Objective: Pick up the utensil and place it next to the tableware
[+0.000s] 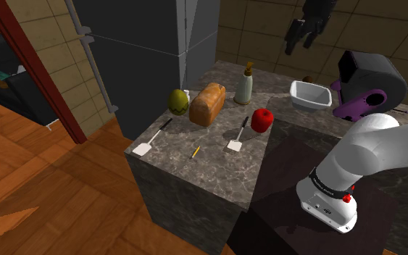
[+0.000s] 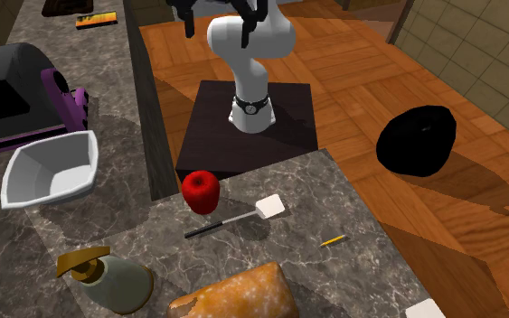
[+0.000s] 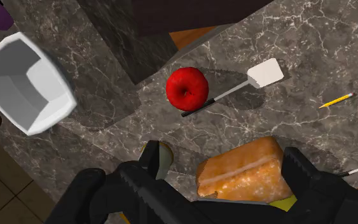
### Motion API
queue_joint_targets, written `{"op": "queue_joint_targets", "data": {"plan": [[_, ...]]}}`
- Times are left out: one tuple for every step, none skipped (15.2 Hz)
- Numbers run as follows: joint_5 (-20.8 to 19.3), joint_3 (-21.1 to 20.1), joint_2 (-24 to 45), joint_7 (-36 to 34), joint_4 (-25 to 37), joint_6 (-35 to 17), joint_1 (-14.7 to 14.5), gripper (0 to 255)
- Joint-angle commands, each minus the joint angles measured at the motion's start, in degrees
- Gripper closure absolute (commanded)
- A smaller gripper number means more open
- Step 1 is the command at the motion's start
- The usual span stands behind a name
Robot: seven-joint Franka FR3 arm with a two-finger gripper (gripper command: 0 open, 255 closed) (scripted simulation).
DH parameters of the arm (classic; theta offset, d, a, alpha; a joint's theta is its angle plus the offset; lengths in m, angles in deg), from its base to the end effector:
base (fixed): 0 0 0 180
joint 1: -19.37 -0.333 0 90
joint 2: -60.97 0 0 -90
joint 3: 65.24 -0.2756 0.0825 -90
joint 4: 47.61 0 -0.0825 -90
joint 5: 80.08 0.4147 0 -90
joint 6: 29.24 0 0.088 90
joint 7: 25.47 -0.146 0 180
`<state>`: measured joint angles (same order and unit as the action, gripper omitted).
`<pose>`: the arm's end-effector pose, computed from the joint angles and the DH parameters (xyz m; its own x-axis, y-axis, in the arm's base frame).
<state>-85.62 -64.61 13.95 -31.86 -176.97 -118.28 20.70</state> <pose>0.3583 -0.0273 0.5841 0.9816 -0.1436 0.1257 -0.1536 -0.9853 0.0741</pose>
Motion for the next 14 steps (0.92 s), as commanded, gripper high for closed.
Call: {"op": "queue_joint_targets", "data": {"plan": [[0.0, 0.0, 0.0, 0.0, 0.0, 0.0, 0.0, 0], [0.3, -0.4, -0.1, -1.8, -1.9, -1.7, 0.5, 0], [0.6, -0.9, 0.0, -3.6, -3.8, -3.5, 1.0, 0], [0.9, -1.3, 0.1, -5.4, -5.6, -5.2, 1.4, 0], [1.3, -1.8, 0.2, -7.2, -7.4, -7.0, 1.9, 0], [1.6, -2.3, 0.5, -9.0, -9.1, -8.8, 2.3, 0], [1.9, -2.8, 0.9, -10.8, -10.7, -10.6, 2.8, 0], [2.3, -3.3, 1.4, -12.6, -12.2, -12.5, 3.2, 0], [2.6, -3.8, 1.9, -14.4, -13.7, -14.4, 3.7, 0], [2.9, -4.3, 2.6, -16.2, -15.1, -16.3, 4.1, 0], [3.3, -4.8, 3.4, -18.0, -16.4, -18.2, 4.5, 0], [3.6, -5.3, 4.3, -19.7, -17.7, -20.2, 5.0, 0], [3.9, -5.9, 5.3, -21.5, -18.8, -22.2, 5.4, 0], [4.2, -6.4, 6.4, -23.3, -19.9, -24.3, 5.8, 0]]}}
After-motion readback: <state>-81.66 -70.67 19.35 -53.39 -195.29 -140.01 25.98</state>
